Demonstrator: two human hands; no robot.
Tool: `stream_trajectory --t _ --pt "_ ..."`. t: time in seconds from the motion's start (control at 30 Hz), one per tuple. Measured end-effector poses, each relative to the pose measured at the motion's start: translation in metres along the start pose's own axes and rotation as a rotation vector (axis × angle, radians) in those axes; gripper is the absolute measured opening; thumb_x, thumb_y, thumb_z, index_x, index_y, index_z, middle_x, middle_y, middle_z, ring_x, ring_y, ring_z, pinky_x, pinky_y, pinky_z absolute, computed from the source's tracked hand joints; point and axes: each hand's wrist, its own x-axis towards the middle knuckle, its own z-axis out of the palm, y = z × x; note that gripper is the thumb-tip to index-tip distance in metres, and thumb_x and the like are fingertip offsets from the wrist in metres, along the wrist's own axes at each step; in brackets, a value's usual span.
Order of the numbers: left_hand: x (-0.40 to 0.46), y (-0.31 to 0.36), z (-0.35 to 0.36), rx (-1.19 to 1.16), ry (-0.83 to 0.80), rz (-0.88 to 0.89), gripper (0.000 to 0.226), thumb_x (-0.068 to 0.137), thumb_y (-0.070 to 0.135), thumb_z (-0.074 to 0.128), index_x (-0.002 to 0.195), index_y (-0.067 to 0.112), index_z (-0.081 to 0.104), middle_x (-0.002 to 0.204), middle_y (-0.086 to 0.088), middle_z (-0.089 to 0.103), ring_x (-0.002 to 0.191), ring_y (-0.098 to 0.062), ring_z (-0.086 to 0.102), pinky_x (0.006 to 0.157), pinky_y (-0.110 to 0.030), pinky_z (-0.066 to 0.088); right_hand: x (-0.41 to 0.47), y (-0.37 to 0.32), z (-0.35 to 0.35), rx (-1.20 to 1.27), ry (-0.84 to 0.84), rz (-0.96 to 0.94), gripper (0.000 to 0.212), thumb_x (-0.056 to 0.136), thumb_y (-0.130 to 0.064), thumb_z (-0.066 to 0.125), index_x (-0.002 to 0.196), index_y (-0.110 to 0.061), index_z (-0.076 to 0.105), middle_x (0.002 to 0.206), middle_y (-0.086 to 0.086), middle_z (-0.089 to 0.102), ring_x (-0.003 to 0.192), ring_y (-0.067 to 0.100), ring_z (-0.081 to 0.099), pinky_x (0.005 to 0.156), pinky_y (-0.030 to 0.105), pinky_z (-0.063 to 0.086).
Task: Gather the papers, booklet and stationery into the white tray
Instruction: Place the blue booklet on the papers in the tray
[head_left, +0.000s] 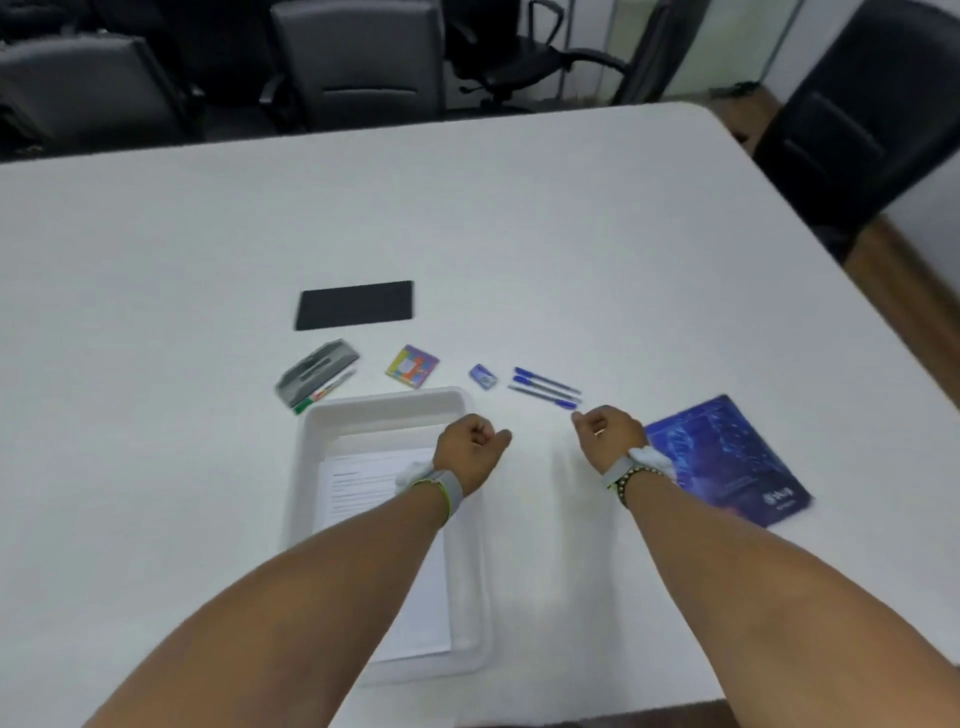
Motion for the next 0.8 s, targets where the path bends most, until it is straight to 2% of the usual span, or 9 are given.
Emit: stream_trajectory --t 0.07,0.13,0.2,0.3,0.43,0.53,0.63,0.7,0.8 --pt "0.013 0.027 0.048 -0.217 -0.098 -0.146 0.021 0.092 0.026 0.075 0.091 0.012 0.060 0.075 -0.010 0.065 0.054 -0.020 0.061 0.052 -0.024 0.052 0.024 0.038 -0.030 -0.042 0.015 0.090 0.031 0.092 -0.044 0.067 0.103 -0.015 0.073 0.105 0.008 0.074 0.099 0.030 0.069 0.087 0.032 0.053" --pt "0.017 0.047 0.098 -0.311 -0.210 -0.267 0.029 0.096 0.029 0.071 0.107 0.004 0.062 0.083 -0.011 0.067 0.060 -0.021 0.064 0.055 -0.026 0.054 0.040 0.077 -0.061 -0.106 0.005 0.188 0.042 0.097 -0.041 0.062 0.122 -0.008 0.067 0.123 0.016 0.067 0.112 0.034 0.064 0.095 0.035 0.049" --pt "0.016 0.066 0.151 -0.324 -0.326 -0.368 0.033 0.097 0.035 0.068 0.109 0.005 0.061 0.093 -0.011 0.068 0.072 -0.024 0.066 0.067 -0.028 0.056 0.056 0.125 -0.095 -0.147 0.038 0.268 0.045 0.098 -0.043 0.059 0.128 -0.009 0.062 0.130 0.017 0.063 0.114 0.036 0.063 0.094 0.037 0.050" --pt "0.015 0.071 0.203 -0.327 -0.396 -0.463 0.043 0.097 0.044 0.065 0.118 0.007 0.061 0.112 -0.014 0.068 0.094 -0.026 0.067 0.092 -0.035 0.057 0.066 0.167 -0.123 -0.148 0.103 0.319 0.045 0.097 -0.043 0.057 0.130 -0.012 0.059 0.134 0.018 0.058 0.114 0.036 0.062 0.097 0.039 0.050" --pt "0.012 0.068 0.252 -0.360 -0.394 -0.532 0.044 0.098 0.044 0.063 0.126 0.010 0.059 0.126 -0.014 0.064 0.103 -0.025 0.062 0.094 -0.035 0.054 0.073 0.204 -0.136 -0.164 0.032 0.365 0.064 0.097 -0.035 0.058 0.151 -0.007 0.038 0.148 0.019 0.047 0.133 0.037 0.050 0.111 0.042 0.042" --pt "0.015 0.057 0.275 -0.382 -0.342 -0.529 0.040 0.096 0.035 0.064 0.124 0.005 0.062 0.119 -0.010 0.064 0.100 -0.023 0.061 0.092 -0.038 0.055 0.067 0.220 -0.129 -0.195 0.048 0.391 0.059 0.096 -0.034 0.053 0.147 -0.009 0.037 0.143 0.020 0.046 0.126 0.040 0.052 0.106 0.047 0.044" --pt "0.015 0.043 0.277 -0.365 -0.264 -0.514 0.065 0.085 0.034 0.072 0.143 0.010 0.053 0.124 -0.009 0.068 0.097 -0.020 0.068 0.083 -0.034 0.060 0.042 0.214 -0.116 -0.189 0.098 0.437 0.041 0.095 -0.029 0.049 0.134 -0.018 0.049 0.132 0.016 0.044 0.120 0.038 0.050 0.101 0.045 0.043" --pt "0.015 0.038 0.272 -0.340 -0.232 -0.496 0.068 0.085 0.030 0.075 0.146 0.015 0.049 0.127 -0.009 0.068 0.103 -0.023 0.070 0.091 -0.038 0.061 0.029 0.213 -0.104 -0.053 0.209 0.432 0.034 0.096 -0.023 0.047 0.129 -0.023 0.056 0.129 0.013 0.046 0.114 0.037 0.054 0.100 0.042 0.043" --pt "0.016 0.033 0.254 -0.291 -0.203 -0.449 0.058 0.089 0.022 0.074 0.143 0.016 0.054 0.133 -0.007 0.066 0.112 -0.027 0.068 0.105 -0.042 0.054 0.012 0.203 -0.088 0.207 0.349 0.413 0.030 0.097 -0.013 0.051 0.123 -0.019 0.063 0.133 0.010 0.046 0.106 0.031 0.061 0.100 0.034 0.045"
